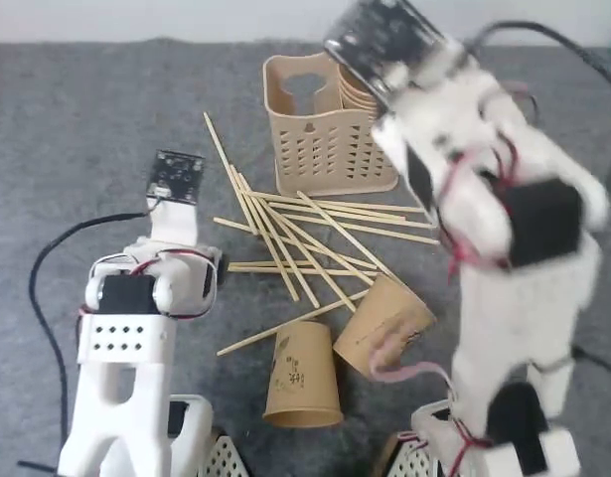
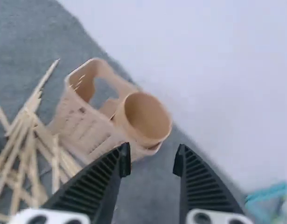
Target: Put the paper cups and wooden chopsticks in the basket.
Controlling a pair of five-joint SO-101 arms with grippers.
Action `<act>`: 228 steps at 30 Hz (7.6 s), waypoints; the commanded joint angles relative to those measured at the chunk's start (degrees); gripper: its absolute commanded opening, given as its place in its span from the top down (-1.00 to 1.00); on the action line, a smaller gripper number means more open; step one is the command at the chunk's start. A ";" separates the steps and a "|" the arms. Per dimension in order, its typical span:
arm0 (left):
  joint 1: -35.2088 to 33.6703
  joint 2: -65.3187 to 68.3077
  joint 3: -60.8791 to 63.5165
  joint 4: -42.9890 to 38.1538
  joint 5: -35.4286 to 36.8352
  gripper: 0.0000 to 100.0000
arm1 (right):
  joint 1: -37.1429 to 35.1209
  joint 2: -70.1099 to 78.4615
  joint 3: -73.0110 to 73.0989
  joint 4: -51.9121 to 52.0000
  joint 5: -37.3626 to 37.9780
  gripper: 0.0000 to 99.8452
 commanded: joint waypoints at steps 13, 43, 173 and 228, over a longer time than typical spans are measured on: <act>16.18 -2.29 -20.00 31.82 -27.52 0.64 | 14.37 -15.25 32.70 6.46 -12.57 0.69; 56.62 -30.86 0.48 23.65 -22.07 0.98 | 51.65 -14.02 75.16 -25.54 -22.15 0.95; 23.91 38.86 -9.80 -1.49 -6.15 0.98 | 46.02 -9.36 73.05 -22.90 -22.59 0.95; -5.45 20.04 -19.82 23.03 -24.88 0.58 | -4.35 -7.96 62.77 -1.27 -21.19 0.65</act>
